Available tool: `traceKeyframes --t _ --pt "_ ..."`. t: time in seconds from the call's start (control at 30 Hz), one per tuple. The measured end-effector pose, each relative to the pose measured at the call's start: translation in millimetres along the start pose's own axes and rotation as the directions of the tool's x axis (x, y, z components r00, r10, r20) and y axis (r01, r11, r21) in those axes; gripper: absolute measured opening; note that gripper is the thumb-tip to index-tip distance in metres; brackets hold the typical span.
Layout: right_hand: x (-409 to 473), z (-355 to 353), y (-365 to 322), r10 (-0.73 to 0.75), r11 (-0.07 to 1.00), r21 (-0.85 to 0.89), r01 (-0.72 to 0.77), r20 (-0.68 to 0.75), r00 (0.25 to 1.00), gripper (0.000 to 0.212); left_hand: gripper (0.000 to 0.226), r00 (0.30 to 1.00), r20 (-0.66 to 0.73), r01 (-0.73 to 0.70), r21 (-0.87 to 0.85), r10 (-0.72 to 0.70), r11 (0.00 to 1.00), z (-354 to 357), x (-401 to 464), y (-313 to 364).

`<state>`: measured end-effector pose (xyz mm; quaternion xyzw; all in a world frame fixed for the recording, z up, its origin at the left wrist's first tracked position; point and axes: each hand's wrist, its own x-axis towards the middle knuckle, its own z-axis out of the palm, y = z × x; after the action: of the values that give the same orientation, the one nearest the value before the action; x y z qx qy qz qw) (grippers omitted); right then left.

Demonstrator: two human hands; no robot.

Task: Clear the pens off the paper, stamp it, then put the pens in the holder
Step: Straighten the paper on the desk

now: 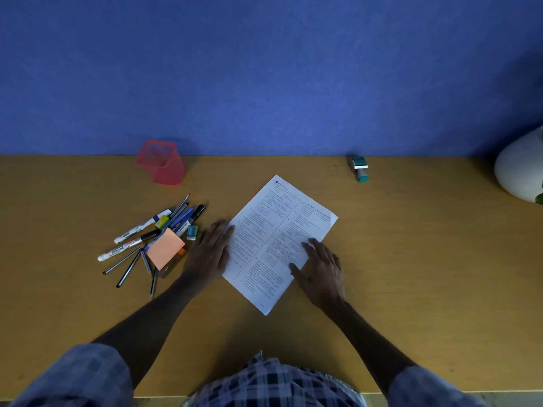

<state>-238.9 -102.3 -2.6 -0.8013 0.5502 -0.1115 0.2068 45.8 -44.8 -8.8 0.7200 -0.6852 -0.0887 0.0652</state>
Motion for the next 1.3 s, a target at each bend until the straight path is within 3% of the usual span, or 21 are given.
traceKeyframes --t 0.07,0.2,0.33,0.67,0.87,1.3 --pt "0.8 2.0 -0.8 0.001 0.998 -0.057 -0.002 -0.024 1.0 0.071 0.055 0.998 -0.025 -0.054 -0.005 0.054 0.999 5.0 -0.5 -4.7" --pt "2.8 4.4 -4.8 0.035 0.994 -0.097 -0.041 -0.064 0.997 0.083 0.057 0.999 -0.029 -0.033 -0.039 0.032 0.999 11.6 -5.4 -4.4" --pt "6.4 6.9 1.6 0.002 0.997 -0.083 -0.003 -0.013 1.0 0.087 0.063 0.999 -0.042 0.01 -0.119 -0.015 0.993 17.6 -23.5 2.8" --pt "26.7 -0.4 21.7 -0.081 0.992 -0.085 0.09 0.102 0.991 0.082 0.068 0.993 -0.106 0.039 -0.193 -0.061 0.98 26.6 -43.2 30.6" --pt "37.4 -5.2 30.2 -0.084 0.989 -0.109 0.1 0.138 0.987 0.072 0.049 0.986 -0.159 0.02 -0.192 -0.051 0.981 30.1 -40.4 36.1" --pt "58.7 -14.9 32.9 -0.106 0.99 -0.071 0.125 0.232 0.967 0.068 0.086 0.996 0.09 0.008 -0.128 0.003 0.992 26.4 -10.4 5.9"
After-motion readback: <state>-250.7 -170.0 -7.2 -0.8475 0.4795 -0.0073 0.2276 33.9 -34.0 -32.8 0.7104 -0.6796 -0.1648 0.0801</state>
